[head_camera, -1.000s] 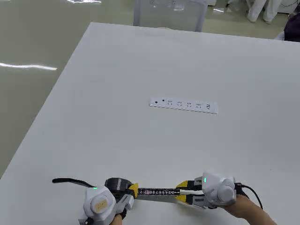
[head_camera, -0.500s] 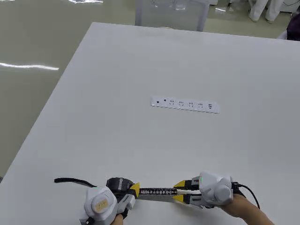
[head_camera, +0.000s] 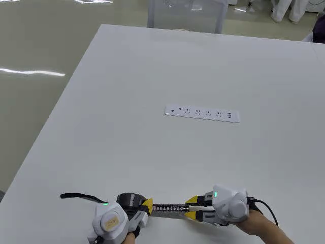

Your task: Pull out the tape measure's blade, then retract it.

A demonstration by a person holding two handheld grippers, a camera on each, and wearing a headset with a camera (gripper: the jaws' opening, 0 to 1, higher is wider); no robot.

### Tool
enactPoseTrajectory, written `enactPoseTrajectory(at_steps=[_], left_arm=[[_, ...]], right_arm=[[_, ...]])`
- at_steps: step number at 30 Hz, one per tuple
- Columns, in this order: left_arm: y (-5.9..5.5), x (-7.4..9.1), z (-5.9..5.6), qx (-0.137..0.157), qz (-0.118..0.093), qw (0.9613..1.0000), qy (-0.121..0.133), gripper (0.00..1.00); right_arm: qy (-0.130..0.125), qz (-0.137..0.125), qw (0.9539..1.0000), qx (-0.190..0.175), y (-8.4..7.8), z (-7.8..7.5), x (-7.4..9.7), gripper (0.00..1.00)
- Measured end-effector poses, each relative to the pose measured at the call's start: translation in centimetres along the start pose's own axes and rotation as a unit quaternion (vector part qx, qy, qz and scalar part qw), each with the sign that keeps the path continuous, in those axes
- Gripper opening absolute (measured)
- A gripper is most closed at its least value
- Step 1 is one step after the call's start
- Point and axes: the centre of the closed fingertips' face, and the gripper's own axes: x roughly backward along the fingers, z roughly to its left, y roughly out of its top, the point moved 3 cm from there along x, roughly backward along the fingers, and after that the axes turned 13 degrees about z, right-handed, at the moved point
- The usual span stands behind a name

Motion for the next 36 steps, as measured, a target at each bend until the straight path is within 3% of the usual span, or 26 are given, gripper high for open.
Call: enactPoseTrajectory(at_steps=[36], left_arm=[[0.1,0.0,0.0,0.003,-0.001,1.0000,-0.002,0.63]], right_arm=[[0.012,-0.007,0.9999,0.003,2.4,0.4,-2.3,0.13]])
